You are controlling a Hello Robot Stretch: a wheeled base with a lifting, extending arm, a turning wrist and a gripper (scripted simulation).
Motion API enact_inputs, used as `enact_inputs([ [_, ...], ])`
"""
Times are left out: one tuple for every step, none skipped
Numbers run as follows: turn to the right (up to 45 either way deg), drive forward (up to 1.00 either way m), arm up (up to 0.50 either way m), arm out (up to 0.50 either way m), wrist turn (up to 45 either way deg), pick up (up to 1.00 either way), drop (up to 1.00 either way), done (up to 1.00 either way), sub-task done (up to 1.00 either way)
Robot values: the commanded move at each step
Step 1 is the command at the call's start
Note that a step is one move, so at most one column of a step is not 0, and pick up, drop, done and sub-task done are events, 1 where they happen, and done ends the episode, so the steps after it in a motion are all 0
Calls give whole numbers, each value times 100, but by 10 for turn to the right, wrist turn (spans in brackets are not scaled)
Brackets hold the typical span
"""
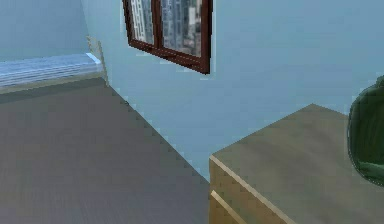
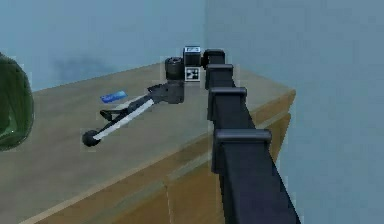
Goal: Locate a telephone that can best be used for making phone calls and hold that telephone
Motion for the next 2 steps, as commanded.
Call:
enact_inputs([
  [0, 0, 0, 0, 450, 0, 0, 0, 0],
  [0, 0, 0, 0, 210, 0, 0, 0, 0],
])
